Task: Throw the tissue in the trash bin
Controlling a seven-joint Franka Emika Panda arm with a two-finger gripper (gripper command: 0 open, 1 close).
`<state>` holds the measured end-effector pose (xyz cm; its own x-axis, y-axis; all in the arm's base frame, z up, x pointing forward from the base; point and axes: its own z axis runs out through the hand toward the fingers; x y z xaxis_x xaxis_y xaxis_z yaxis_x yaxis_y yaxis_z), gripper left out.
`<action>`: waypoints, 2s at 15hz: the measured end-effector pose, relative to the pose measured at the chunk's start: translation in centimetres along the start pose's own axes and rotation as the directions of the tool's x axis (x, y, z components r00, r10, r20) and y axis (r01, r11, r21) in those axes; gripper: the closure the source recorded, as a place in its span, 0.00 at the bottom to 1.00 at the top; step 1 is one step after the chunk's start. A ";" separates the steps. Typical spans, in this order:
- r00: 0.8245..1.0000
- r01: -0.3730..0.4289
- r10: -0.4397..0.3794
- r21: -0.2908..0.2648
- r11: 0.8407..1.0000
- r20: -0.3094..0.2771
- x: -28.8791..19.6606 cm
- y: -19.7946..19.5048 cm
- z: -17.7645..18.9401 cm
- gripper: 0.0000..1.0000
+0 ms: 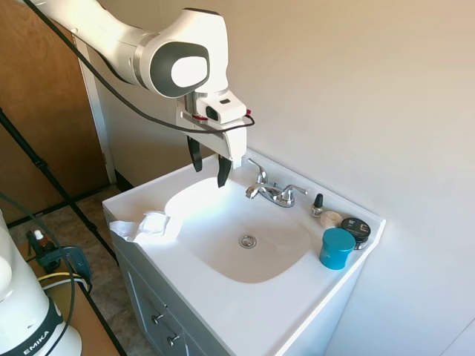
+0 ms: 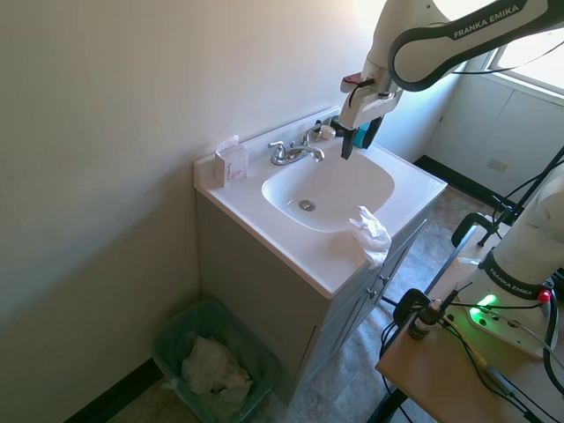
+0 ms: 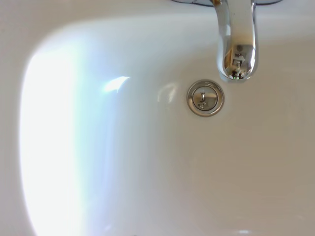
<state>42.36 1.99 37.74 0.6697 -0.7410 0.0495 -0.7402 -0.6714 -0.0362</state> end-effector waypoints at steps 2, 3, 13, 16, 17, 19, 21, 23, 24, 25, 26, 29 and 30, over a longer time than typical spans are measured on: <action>1.000 0.012 -0.012 -0.006 1.000 0.006 0.0 0.1 0.1 0.00; 1.000 0.023 -0.023 -0.006 1.000 0.011 -0.4 0.3 0.4 0.00; 0.996 0.091 -0.090 0.037 0.995 -0.017 -7.7 1.5 0.8 0.00; 0.995 0.101 -0.101 0.004 0.995 -0.012 -9.9 0.2 1.9 0.00; 0.995 0.100 -0.100 -0.014 0.995 0.000 -10.3 0.0 2.6 0.00; 0.995 0.095 -0.094 -0.060 0.994 0.025 -10.9 0.0 3.9 0.00; 0.996 0.087 -0.083 -0.112 0.990 0.036 -10.9 0.3 5.1 0.00; 0.996 0.084 -0.078 -0.154 0.985 0.045 -11.0 0.6 6.2 0.00; 0.995 0.087 -0.079 -0.173 0.981 0.054 -11.1 0.7 6.8 0.00; 0.995 0.093 -0.083 -0.193 0.977 0.063 -11.4 0.7 7.6 0.00; 0.994 0.099 -0.085 -0.215 0.972 0.073 -11.7 0.7 8.6 0.00; 0.992 0.106 -0.085 -0.263 0.959 0.092 -12.5 0.7 11.0 1.00; 0.992 0.105 -0.082 -0.268 0.958 0.096 -12.6 0.6 11.7 1.00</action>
<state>34.16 10.74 25.44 0.7309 -0.6811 -0.0433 -0.6546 -0.7176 0.2380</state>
